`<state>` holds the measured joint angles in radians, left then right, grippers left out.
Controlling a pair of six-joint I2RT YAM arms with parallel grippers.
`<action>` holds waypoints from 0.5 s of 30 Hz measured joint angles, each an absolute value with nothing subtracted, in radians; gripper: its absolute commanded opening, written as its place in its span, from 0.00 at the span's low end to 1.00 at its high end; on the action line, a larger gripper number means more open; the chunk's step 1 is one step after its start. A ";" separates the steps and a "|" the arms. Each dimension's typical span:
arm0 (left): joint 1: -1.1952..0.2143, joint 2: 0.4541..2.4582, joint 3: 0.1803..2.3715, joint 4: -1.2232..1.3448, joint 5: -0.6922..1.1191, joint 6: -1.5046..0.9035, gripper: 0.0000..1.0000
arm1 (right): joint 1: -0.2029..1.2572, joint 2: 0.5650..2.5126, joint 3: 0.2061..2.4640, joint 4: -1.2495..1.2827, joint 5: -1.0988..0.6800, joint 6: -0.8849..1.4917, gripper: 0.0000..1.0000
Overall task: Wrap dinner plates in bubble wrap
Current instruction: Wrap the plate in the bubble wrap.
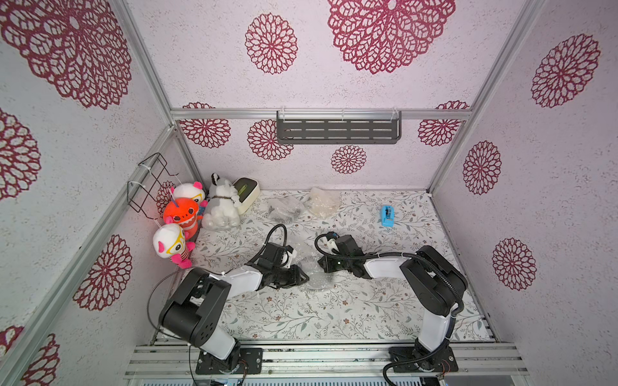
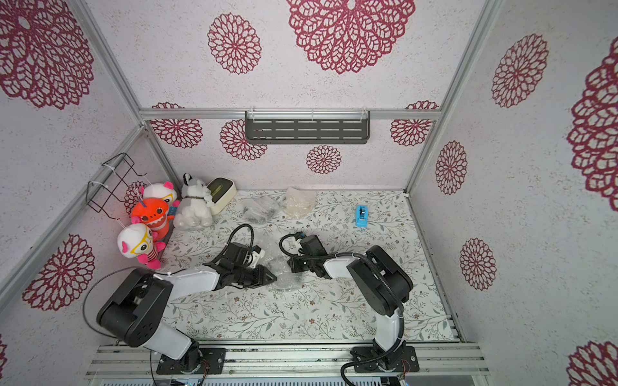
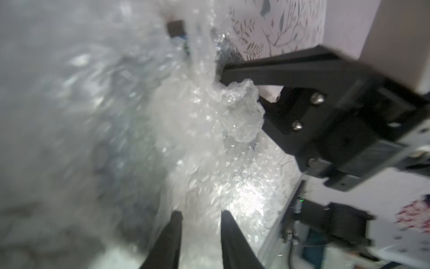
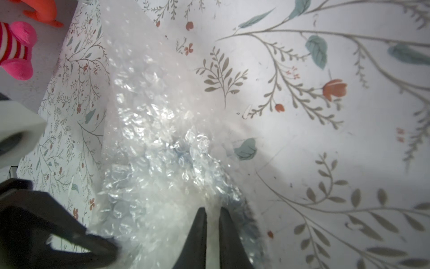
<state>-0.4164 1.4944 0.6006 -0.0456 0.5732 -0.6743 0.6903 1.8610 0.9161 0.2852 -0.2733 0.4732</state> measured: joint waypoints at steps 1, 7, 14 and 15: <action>-0.389 1.440 0.583 -0.064 0.567 -0.674 0.71 | 0.690 1.861 0.916 0.283 -0.273 0.472 0.14; -0.218 1.336 0.622 -0.119 0.462 -0.617 0.96 | 0.696 1.861 0.923 0.266 -0.269 0.467 0.14; -0.131 1.746 0.960 -0.157 0.475 -0.481 0.80 | 0.701 1.861 0.933 0.248 -0.262 0.460 0.14; -0.123 1.801 0.999 -0.162 0.491 -0.469 0.79 | 0.701 1.860 0.933 0.248 -0.261 0.459 0.13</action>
<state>-0.1234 1.8008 0.9985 -0.1619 0.4908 -0.4690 0.7013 1.8603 0.9325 0.2478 -0.2611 0.4591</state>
